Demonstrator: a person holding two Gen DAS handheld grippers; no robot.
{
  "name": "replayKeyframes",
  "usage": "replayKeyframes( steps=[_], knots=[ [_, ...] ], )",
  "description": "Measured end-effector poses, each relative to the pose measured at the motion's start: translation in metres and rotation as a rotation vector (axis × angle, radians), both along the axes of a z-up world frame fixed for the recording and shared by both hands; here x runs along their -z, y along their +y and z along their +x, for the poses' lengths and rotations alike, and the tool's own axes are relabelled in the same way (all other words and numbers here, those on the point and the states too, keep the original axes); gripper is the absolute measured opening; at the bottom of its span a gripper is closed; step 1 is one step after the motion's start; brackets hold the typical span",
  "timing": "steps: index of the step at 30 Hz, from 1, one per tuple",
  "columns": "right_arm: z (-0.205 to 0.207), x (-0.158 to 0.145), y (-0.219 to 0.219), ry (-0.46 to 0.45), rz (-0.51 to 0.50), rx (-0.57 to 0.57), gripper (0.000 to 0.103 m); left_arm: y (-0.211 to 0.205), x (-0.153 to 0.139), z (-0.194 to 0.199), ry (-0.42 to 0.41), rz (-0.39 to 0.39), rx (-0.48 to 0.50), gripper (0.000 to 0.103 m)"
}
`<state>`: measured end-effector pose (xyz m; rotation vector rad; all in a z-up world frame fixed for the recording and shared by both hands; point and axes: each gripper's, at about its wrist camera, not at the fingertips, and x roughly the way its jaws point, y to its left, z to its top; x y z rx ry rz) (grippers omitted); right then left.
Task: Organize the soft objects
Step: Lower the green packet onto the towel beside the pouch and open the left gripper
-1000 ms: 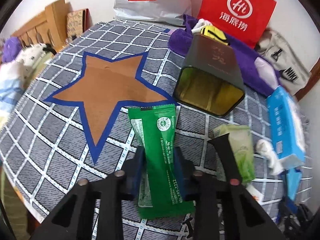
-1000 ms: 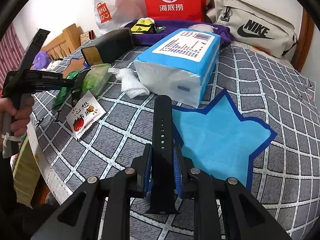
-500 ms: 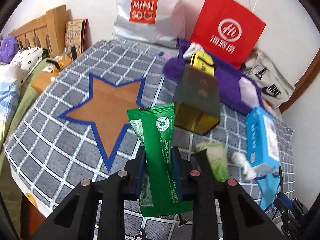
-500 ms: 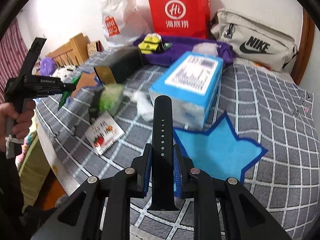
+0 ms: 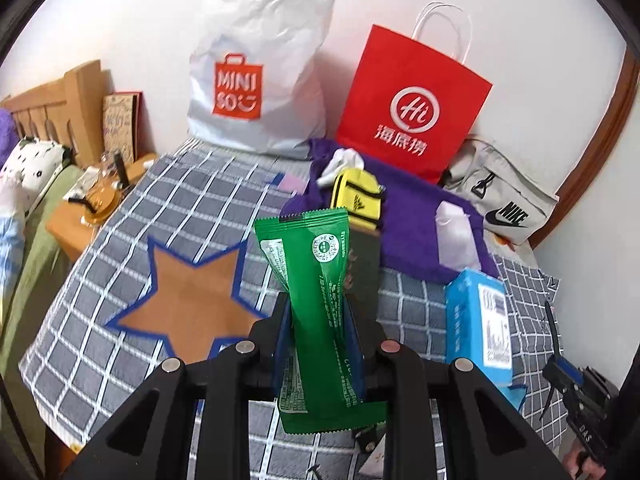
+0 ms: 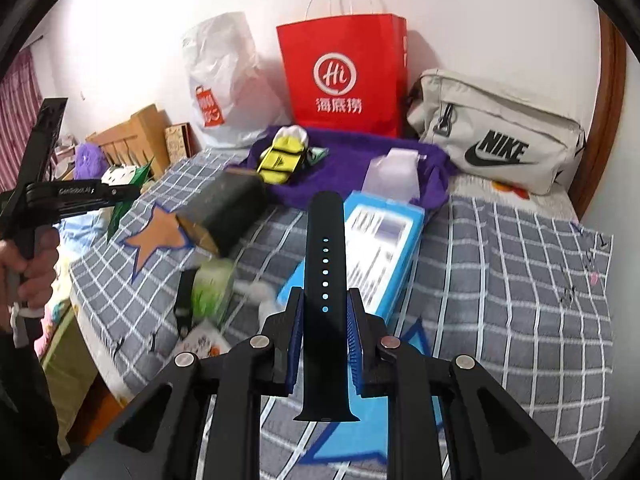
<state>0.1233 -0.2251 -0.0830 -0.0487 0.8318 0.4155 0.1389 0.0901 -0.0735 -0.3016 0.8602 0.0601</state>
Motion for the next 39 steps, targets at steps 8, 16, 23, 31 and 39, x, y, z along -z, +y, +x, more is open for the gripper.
replayKeyframes(
  steps=[8,16,23,31,39],
  knots=[
    [0.041,-0.019,0.003,-0.025,0.001,0.033,0.020,-0.007,-0.022,0.030,-0.040,0.023,0.034,0.024],
    [0.080,-0.028,0.006,-0.035,-0.009,0.043,0.020,-0.015,-0.032,0.063,-0.059,0.036,0.064,0.024],
    [0.118,-0.030,0.007,-0.037,0.007,0.050,0.020,-0.020,-0.032,0.093,-0.057,0.048,0.077,0.024],
    [0.168,-0.022,0.013,-0.030,0.026,0.042,0.020,-0.030,-0.025,0.137,-0.034,0.055,0.106,0.024],
    [0.220,-0.006,0.029,0.013,0.039,0.027,0.020,-0.040,-0.009,0.183,-0.007,0.035,0.140,0.024]
  ],
)
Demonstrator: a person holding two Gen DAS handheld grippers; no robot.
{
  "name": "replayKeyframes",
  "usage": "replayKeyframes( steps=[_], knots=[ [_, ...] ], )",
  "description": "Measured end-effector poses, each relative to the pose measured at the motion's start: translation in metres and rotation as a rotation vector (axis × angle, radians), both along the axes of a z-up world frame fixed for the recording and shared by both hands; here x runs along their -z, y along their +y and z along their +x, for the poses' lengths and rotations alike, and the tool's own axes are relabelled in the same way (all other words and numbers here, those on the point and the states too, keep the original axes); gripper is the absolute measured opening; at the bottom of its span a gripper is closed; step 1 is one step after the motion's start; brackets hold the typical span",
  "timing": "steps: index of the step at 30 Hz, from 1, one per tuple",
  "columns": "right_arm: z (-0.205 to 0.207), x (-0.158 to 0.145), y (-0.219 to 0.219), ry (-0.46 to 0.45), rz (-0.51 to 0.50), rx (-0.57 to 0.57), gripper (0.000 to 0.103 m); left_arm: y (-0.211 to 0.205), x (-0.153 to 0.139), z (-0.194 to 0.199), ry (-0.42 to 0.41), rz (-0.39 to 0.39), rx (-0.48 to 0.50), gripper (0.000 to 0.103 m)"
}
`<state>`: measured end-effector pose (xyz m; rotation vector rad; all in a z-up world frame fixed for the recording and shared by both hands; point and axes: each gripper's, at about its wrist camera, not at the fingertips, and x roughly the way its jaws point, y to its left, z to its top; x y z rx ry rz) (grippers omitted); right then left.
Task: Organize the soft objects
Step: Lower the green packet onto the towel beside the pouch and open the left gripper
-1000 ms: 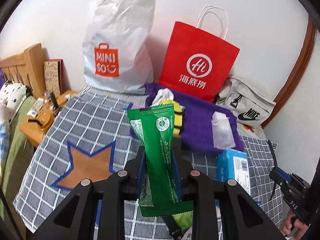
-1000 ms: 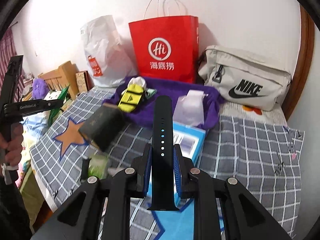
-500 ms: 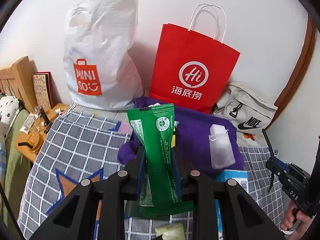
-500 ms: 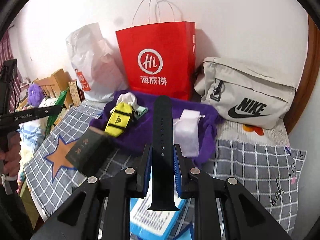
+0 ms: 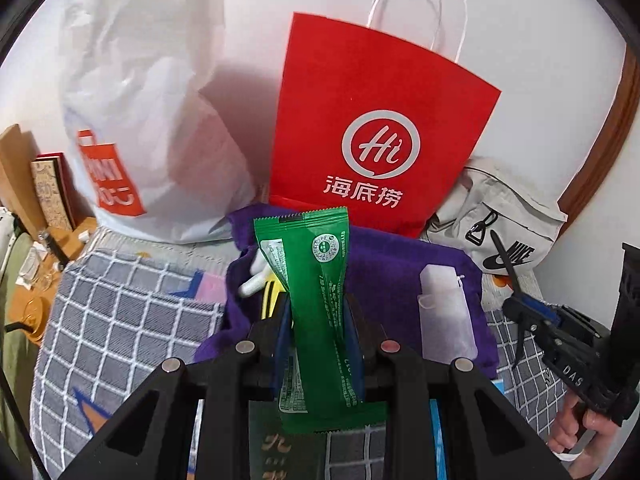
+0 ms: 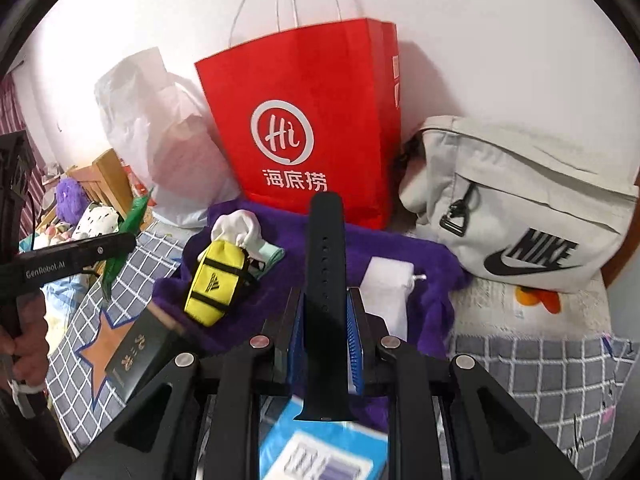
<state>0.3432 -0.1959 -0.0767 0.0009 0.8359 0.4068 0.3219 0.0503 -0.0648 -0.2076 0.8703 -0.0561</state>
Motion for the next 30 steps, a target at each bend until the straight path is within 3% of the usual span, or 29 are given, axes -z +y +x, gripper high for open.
replayKeyframes(
  steps=[7,15,30],
  knots=[
    [0.016,0.024,0.006,0.017,0.003,-0.089,0.020,-0.011,0.025,0.044,0.056,0.008,0.046,0.024],
    [0.036,0.057,0.003,0.110,-0.043,-0.078,0.020,-0.017,0.049,0.078,0.110,-0.009,0.059,0.024],
    [0.049,0.095,0.009,0.186,-0.104,-0.083,0.020,-0.020,0.078,0.104,0.179,0.025,0.064,0.028]
  ],
)
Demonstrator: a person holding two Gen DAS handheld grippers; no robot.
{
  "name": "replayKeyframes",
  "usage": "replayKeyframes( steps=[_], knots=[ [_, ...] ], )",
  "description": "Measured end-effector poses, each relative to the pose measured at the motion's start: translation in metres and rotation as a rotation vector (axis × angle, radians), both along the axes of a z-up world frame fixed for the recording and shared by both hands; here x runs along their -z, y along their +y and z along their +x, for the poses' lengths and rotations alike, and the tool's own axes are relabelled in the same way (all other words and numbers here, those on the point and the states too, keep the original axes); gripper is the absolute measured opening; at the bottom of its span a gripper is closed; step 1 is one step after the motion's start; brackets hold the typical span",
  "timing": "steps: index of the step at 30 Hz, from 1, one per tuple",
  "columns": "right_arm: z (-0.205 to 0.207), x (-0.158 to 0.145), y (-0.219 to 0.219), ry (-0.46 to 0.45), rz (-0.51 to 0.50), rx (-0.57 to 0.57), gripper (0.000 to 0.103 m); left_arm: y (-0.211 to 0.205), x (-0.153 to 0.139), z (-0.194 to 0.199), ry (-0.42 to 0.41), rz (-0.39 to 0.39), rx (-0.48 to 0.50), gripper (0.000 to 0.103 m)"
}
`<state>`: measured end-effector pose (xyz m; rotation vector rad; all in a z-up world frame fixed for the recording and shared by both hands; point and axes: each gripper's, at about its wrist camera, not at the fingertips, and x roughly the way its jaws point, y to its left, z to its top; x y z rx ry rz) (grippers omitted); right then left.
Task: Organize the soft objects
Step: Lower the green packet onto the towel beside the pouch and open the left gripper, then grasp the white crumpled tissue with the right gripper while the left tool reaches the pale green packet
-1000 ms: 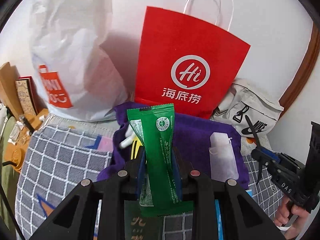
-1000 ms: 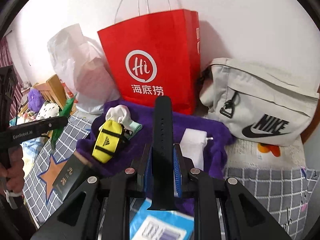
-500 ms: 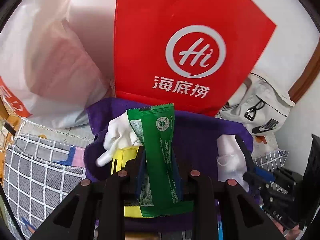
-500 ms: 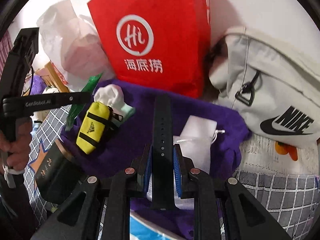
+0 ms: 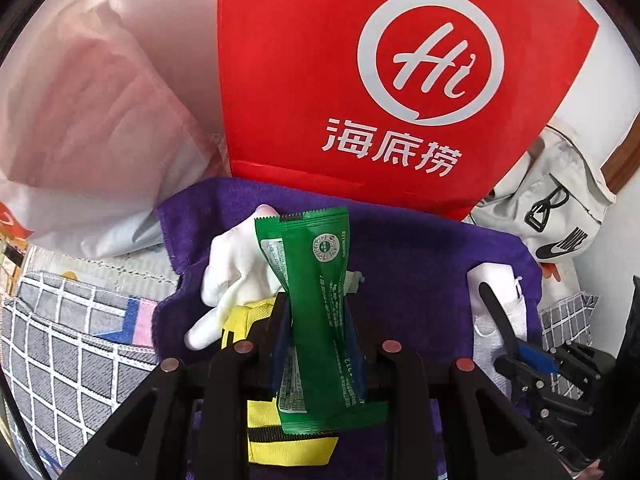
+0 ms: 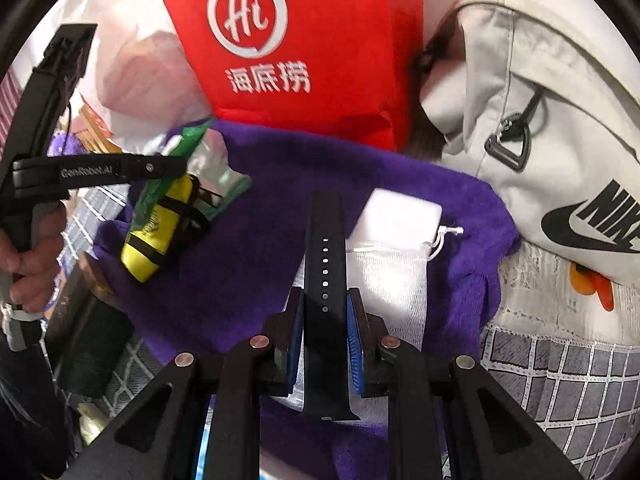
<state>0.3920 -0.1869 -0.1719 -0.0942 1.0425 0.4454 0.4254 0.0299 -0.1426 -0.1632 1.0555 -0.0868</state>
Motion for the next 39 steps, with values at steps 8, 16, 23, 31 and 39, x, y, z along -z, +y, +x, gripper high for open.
replayKeyframes(
  steps=[8,16,23,31,39],
  knots=[
    [-0.003,0.001,0.004,0.000,-0.002,-0.012,0.024,-0.007,0.004,0.005,0.005,0.006,0.012,0.039],
    [-0.015,-0.019,0.006,-0.049,-0.010,-0.022,0.050,-0.009,-0.013,-0.008,-0.013,0.025,0.003,0.045],
    [-0.048,-0.059,0.007,-0.127,0.035,-0.006,0.060,0.002,-0.040,-0.054,-0.064,0.023,-0.028,0.048],
    [-0.117,-0.080,0.004,-0.140,0.054,0.025,0.062,0.016,-0.071,-0.127,-0.129,-0.010,-0.041,0.048],
    [-0.207,-0.073,0.014,-0.128,0.096,-0.039,0.062,0.023,-0.069,-0.210,-0.153,0.037,-0.053,0.048]
  ],
)
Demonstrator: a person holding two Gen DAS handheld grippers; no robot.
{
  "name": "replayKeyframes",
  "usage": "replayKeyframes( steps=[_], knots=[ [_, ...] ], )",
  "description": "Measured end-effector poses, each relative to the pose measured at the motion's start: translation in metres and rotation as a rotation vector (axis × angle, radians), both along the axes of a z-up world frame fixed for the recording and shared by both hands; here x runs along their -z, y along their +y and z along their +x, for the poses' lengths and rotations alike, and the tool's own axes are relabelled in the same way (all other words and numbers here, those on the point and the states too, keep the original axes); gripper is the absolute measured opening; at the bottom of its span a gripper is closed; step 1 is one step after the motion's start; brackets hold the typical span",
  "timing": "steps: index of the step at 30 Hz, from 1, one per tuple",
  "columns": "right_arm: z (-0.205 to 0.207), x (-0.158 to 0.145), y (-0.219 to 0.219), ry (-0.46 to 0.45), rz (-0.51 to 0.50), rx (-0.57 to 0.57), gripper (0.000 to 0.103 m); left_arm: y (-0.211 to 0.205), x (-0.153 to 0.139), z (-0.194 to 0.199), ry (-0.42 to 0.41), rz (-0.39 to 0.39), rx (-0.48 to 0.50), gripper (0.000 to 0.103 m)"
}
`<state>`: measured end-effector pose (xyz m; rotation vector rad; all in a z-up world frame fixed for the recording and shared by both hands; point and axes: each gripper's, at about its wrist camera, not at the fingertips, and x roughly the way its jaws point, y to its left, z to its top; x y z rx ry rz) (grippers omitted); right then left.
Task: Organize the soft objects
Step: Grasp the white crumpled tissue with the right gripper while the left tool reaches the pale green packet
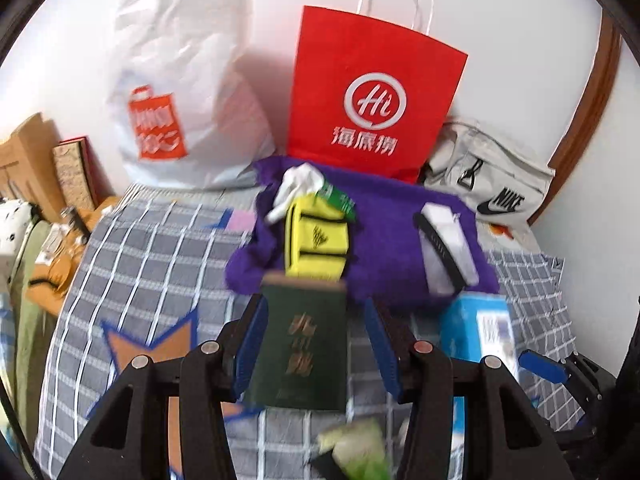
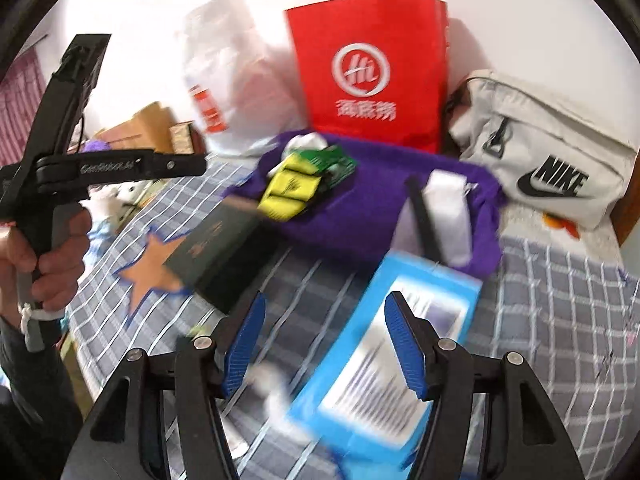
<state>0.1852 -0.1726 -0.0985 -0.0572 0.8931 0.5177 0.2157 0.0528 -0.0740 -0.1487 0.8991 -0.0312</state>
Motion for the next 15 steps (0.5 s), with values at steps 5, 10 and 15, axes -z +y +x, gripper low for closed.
replayKeyframes(
  steps=[5,10,15],
  knots=[
    [-0.036,0.015,0.025,-0.013,-0.081,-0.058,0.053,0.014,0.016,-0.039,0.010,-0.005,-0.029,0.048],
    [-0.059,0.039,0.054,-0.042,-0.232,-0.138,0.044,0.030,0.034,-0.073,0.013,-0.010,-0.052,0.048],
    [-0.057,0.065,0.074,-0.070,-0.364,-0.159,0.044,0.043,0.050,-0.092,0.030,-0.019,-0.061,0.048]
  ],
)
